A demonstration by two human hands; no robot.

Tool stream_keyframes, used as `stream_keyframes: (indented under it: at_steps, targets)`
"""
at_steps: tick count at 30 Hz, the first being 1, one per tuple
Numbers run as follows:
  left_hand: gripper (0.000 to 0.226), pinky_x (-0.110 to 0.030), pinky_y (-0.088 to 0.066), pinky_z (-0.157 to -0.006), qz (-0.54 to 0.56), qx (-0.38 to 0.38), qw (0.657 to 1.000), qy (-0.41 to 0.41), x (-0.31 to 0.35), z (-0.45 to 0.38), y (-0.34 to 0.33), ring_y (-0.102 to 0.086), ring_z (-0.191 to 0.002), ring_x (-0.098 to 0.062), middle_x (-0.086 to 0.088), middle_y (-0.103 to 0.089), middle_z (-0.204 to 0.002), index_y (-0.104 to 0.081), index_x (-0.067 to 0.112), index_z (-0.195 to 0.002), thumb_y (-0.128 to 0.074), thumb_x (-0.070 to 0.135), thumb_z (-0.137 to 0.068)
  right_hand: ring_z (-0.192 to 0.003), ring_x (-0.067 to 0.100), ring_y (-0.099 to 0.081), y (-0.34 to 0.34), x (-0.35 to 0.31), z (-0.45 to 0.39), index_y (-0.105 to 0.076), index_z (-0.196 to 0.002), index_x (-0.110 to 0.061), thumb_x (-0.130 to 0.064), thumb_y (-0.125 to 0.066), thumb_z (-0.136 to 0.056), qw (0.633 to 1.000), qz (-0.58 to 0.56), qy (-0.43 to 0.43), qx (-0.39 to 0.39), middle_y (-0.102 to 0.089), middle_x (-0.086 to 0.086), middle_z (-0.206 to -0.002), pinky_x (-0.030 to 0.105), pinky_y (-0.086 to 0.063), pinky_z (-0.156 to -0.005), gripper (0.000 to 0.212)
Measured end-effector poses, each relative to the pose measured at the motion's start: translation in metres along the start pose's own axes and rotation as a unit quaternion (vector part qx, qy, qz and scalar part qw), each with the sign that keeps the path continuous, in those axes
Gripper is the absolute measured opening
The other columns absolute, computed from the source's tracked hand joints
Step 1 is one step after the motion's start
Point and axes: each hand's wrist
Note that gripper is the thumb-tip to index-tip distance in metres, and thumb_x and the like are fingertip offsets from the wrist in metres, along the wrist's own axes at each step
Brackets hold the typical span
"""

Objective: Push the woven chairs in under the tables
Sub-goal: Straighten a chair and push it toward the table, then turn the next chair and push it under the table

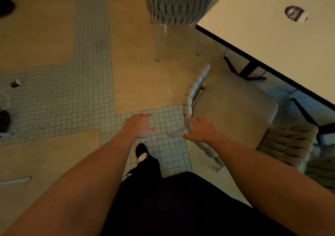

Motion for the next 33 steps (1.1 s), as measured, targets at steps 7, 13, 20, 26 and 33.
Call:
stream_keyframes:
  at_steps: [7,13,20,26,33]
  targets:
    - [0.081,-0.049,-0.036,-0.113,-0.008,0.017,1.0,0.002,-0.081,-0.033,0.06,-0.033,-0.144,-0.033,-0.009,-0.033,-0.159,-0.02,0.025,-0.16,-0.049,0.064,-0.095,-0.146,0.033,-0.034,0.04,-0.09,-0.064,-0.029,-0.157,-0.02,-0.072,-0.061,-0.086,1.0,0.013,-0.002,0.019,-0.035,0.009,-0.161,0.055,-0.033,-0.116,0.093]
    - [0.081,-0.05,-0.038,-0.112,-0.016,0.018,1.0,0.008,-0.141,-0.055,0.105,-0.035,-0.142,-0.034,-0.011,-0.035,-0.158,-0.02,0.025,-0.16,-0.05,0.064,-0.095,-0.146,0.034,-0.033,0.065,-0.152,-0.1,-0.029,-0.156,-0.02,-0.07,-0.06,-0.088,1.0,0.011,0.006,0.026,-0.036,0.01,-0.159,0.057,-0.032,-0.116,0.09]
    - [0.078,-0.052,-0.038,-0.111,-0.003,0.032,0.999,0.007,-0.177,-0.081,0.141,-0.037,-0.141,-0.034,-0.012,-0.038,-0.156,-0.022,0.024,-0.159,-0.051,0.06,-0.097,-0.146,0.034,-0.031,0.095,-0.188,-0.136,-0.029,-0.156,-0.022,-0.07,-0.061,-0.088,1.0,0.018,0.008,0.021,-0.034,0.01,-0.16,0.056,-0.031,-0.117,0.089]
    - [0.078,-0.051,-0.04,-0.11,-0.008,0.031,0.999,0.006,-0.189,-0.118,0.178,-0.038,-0.141,-0.034,-0.01,-0.038,-0.156,-0.02,0.025,-0.16,-0.051,0.059,-0.097,-0.145,0.033,-0.033,0.141,-0.206,-0.185,-0.031,-0.155,-0.023,-0.069,-0.061,-0.088,0.999,0.03,0.008,0.026,-0.036,0.009,-0.159,0.054,-0.031,-0.116,0.086]
    - [0.075,-0.052,-0.037,-0.112,-0.018,0.051,0.998,0.008,-0.188,-0.191,0.254,-0.037,-0.142,-0.035,-0.01,-0.036,-0.158,-0.018,0.025,-0.16,-0.047,0.059,-0.099,-0.144,0.033,-0.034,0.208,-0.208,-0.26,-0.031,-0.154,-0.024,-0.072,-0.059,-0.087,0.999,0.036,0.012,0.036,-0.037,0.008,-0.158,0.054,-0.032,-0.115,0.088]
Point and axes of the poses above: each hand's wrist, its own z-axis away from the middle knuckle, its own y-axis out of the back of the hand, x = y × z
